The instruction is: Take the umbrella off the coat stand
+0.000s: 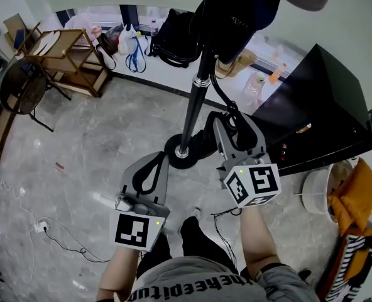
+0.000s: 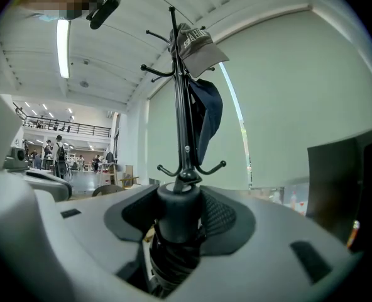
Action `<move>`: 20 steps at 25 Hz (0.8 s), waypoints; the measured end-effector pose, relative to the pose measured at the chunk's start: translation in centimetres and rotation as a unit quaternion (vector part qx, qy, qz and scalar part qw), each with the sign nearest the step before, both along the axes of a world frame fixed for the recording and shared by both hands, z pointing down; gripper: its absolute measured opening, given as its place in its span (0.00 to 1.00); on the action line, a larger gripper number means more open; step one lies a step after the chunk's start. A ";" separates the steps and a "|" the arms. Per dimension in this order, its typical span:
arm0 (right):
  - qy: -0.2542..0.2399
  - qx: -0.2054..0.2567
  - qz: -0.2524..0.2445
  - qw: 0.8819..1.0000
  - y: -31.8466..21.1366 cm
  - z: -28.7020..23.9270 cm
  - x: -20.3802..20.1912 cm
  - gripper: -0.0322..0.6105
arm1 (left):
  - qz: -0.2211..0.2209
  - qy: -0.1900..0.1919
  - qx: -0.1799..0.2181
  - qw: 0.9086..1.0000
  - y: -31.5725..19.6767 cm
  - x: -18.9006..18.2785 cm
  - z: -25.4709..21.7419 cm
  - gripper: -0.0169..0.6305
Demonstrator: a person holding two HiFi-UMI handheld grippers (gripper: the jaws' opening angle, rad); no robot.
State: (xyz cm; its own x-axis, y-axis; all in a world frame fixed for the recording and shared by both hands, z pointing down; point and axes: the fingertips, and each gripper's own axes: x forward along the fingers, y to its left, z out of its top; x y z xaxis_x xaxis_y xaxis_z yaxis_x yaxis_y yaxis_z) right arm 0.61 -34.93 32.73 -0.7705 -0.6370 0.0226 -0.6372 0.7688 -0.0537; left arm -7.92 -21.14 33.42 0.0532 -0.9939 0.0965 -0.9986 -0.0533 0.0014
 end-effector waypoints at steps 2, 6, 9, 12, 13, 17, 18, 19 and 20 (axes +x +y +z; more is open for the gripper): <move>-0.001 0.001 0.007 1.000 0.2 -0.1 0.2 0.37 | 0.005 0.000 0.002 1.000 0.2 0.0 -0.1 0.05; -0.002 0.007 0.017 1.000 0.8 -0.7 0.7 0.37 | 0.015 -0.002 0.005 1.000 0.5 0.2 -0.6 0.05; 0.000 0.009 0.021 1.000 1.4 -0.9 1.1 0.37 | 0.022 -0.004 0.010 1.000 0.6 0.4 -0.9 0.05; 0.003 0.010 0.023 1.000 2.4 -1.2 1.3 0.37 | 0.030 -0.005 0.014 0.999 1.1 0.5 -1.3 0.05; 0.004 0.011 0.024 1.000 2.8 -1.3 1.4 0.37 | 0.034 -0.006 0.016 0.999 1.2 0.5 -1.5 0.05; 0.005 0.013 0.030 0.999 4.2 -1.9 1.9 0.37 | 0.048 -0.007 0.024 0.999 1.7 0.9 -2.1 0.05; 0.004 0.013 0.032 0.999 4.6 -2.1 2.0 0.37 | 0.052 -0.007 0.025 0.998 1.8 1.0 -2.3 0.05; 0.003 0.014 0.035 0.999 4.9 -2.3 2.1 0.37 | 0.055 -0.007 0.026 0.998 2.0 1.0 -2.4 0.05; 0.002 0.016 0.037 0.999 5.3 -2.4 2.2 0.37 | 0.059 -0.007 0.028 0.998 2.2 1.1 -2.5 0.05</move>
State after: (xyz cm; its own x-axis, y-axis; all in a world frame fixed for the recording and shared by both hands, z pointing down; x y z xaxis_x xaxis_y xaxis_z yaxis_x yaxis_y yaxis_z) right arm 2.80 -29.59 30.29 -0.7211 -0.6928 0.0052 -0.6927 0.7207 -0.0273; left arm -6.85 -18.96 30.92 0.1698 -0.9845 0.0431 -0.9851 -0.1707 -0.0193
